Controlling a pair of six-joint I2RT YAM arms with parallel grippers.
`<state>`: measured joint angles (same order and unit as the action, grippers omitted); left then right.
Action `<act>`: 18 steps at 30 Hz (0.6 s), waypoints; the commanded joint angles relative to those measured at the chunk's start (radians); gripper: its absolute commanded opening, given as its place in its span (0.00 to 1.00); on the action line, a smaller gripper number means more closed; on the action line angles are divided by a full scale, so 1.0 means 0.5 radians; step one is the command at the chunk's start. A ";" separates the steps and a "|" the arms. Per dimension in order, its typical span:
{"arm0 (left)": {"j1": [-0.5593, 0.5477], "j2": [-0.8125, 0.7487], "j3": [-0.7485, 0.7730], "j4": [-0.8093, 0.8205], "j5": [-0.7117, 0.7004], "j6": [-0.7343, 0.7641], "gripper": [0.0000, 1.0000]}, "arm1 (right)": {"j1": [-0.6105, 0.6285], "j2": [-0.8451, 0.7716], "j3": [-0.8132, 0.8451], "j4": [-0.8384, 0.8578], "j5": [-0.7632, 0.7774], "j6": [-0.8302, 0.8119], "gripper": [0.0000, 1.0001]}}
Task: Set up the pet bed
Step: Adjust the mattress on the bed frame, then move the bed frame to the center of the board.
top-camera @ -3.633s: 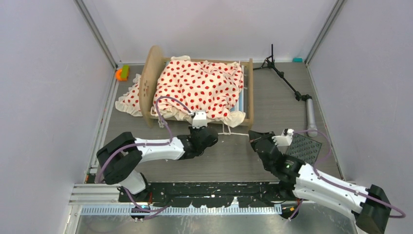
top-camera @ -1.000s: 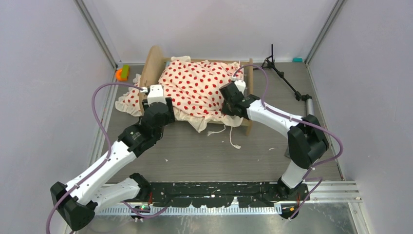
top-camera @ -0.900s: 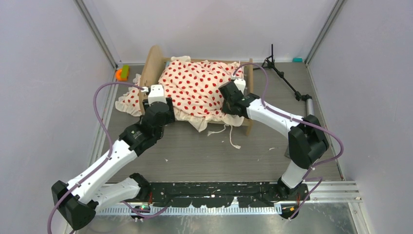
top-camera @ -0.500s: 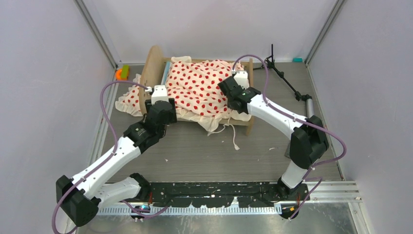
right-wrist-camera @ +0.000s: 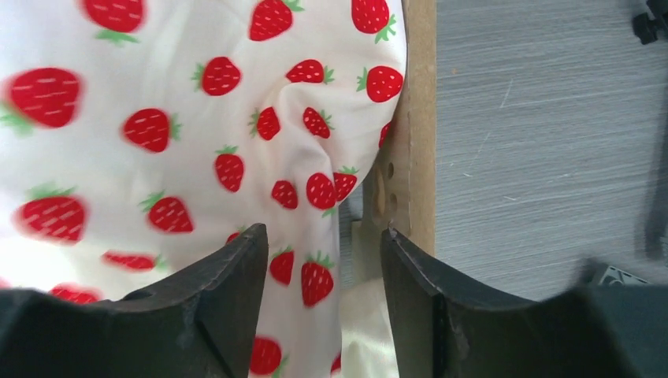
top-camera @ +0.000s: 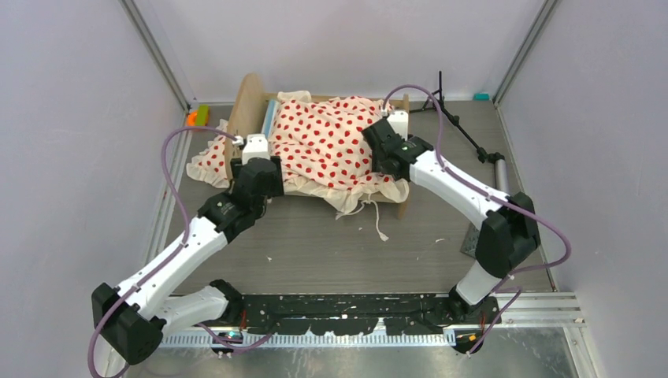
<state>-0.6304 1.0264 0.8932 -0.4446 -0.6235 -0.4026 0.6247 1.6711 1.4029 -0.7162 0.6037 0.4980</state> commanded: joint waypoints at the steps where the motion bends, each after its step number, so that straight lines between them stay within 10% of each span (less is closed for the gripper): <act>1: 0.121 -0.014 0.281 -0.079 -0.020 0.094 0.66 | 0.000 -0.328 0.126 0.085 -0.169 -0.022 0.61; 18: 1.056 0.652 0.984 -0.133 0.856 0.532 0.72 | 0.002 -0.868 -0.198 0.018 -0.446 -0.012 0.64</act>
<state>-0.1333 1.3167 1.3720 -0.5442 -0.3767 -0.2050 0.6247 1.2827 1.3396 -0.7082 0.4366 0.4988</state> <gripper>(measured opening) 0.715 0.635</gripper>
